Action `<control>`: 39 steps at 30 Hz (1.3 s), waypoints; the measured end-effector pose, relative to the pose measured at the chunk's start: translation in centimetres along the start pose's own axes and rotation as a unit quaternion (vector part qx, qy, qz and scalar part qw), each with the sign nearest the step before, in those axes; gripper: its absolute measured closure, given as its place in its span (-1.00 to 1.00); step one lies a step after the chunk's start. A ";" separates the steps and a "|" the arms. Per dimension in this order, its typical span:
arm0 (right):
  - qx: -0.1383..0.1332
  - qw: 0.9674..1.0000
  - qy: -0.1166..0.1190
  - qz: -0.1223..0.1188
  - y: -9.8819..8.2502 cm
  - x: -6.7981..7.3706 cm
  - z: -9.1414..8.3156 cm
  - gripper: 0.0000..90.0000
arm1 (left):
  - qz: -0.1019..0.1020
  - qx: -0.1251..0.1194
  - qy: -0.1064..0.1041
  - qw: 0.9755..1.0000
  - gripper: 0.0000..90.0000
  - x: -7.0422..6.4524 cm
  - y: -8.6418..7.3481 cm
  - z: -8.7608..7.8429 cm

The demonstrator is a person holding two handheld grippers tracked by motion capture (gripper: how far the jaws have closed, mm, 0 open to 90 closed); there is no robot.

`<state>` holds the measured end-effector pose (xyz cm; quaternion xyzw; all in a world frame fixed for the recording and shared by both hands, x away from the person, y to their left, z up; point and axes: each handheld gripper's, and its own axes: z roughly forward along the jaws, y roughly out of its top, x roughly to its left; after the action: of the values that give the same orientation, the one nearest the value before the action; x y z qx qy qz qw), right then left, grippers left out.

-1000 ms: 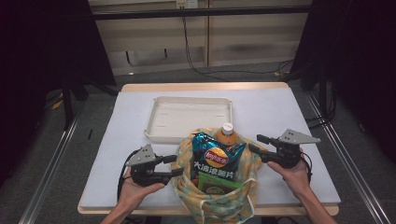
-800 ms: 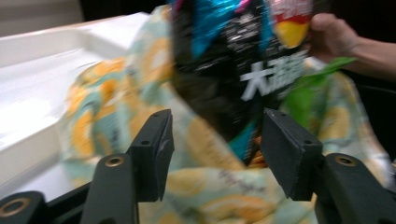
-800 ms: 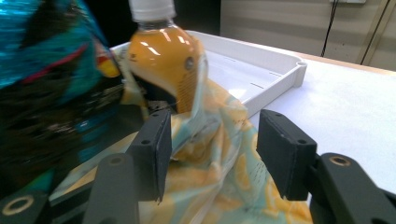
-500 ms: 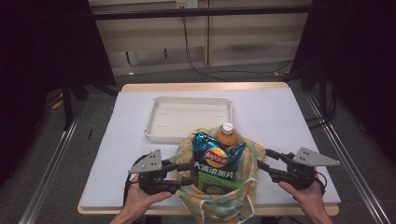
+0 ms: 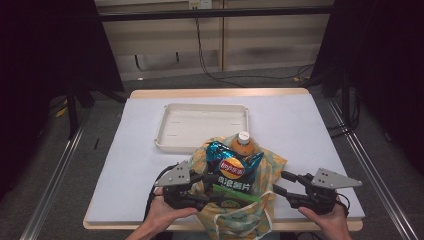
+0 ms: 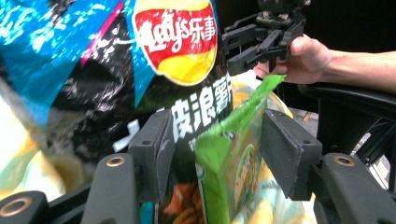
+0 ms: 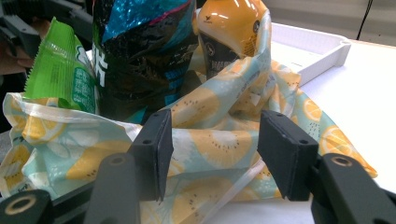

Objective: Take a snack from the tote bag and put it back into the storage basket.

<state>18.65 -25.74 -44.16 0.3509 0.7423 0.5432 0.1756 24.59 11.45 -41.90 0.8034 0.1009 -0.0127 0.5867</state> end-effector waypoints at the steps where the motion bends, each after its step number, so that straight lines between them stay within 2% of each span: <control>1: 0.002 1.000 0.002 -0.004 -0.1 0.0 0.1 0.01 | 0.004 0.006 -0.002 1.000 -0.05 0.0 0.0 0.2; 9: 0.011 1.000 0.012 -0.011 0.0 0.4 0.7 0.00 | 0.022 0.031 -0.029 0.999 -0.02 -0.4 -0.3 1.5; 10: 0.011 1.000 0.012 -0.011 0.0 0.3 0.7 0.00 | 0.021 0.035 -0.026 0.999 0.01 -0.5 -0.3 1.7; 15: 0.009 1.000 0.008 -0.011 0.0 0.2 0.7 0.01 | 0.027 0.048 -0.041 0.998 0.23 -0.7 -0.2 2.3; 18: 0.009 1.000 0.011 -0.008 0.1 0.1 0.7 0.01 | 0.035 0.061 -0.048 0.996 0.26 -0.8 -0.3 2.3; 21: 0.009 1.000 0.011 -0.007 0.1 0.1 0.7 0.01 | 0.032 0.060 -0.058 0.996 0.31 -0.8 -0.5 2.5; 23: 0.011 1.000 0.011 -0.009 0.1 0.1 0.8 0.01 | 0.034 0.069 -0.063 0.995 0.36 -0.8 -0.6 2.7; 26: 0.011 1.000 0.011 -0.007 0.1 0.1 0.8 0.01 | 0.036 0.081 -0.061 0.994 0.47 -1.0 -0.6 2.7; 29: 0.010 1.000 0.012 -0.007 0.1 0.1 0.7 0.01 | 0.033 0.080 -0.065 0.994 0.61 -0.8 -0.6 2.5; 33: 0.012 1.000 0.016 -0.012 0.1 0.2 0.7 0.01 | 0.021 0.079 -0.062 0.995 0.63 -0.6 -0.6 2.3; 39: 0.006 1.000 0.015 -0.011 0.1 0.3 0.4 0.00 | 0.012 0.057 -0.049 0.997 0.64 -0.5 -0.4 1.4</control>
<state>18.76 -25.26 -44.22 0.3356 0.7521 0.5416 0.1682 24.21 10.17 -42.60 0.8351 0.0621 -0.0506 0.5443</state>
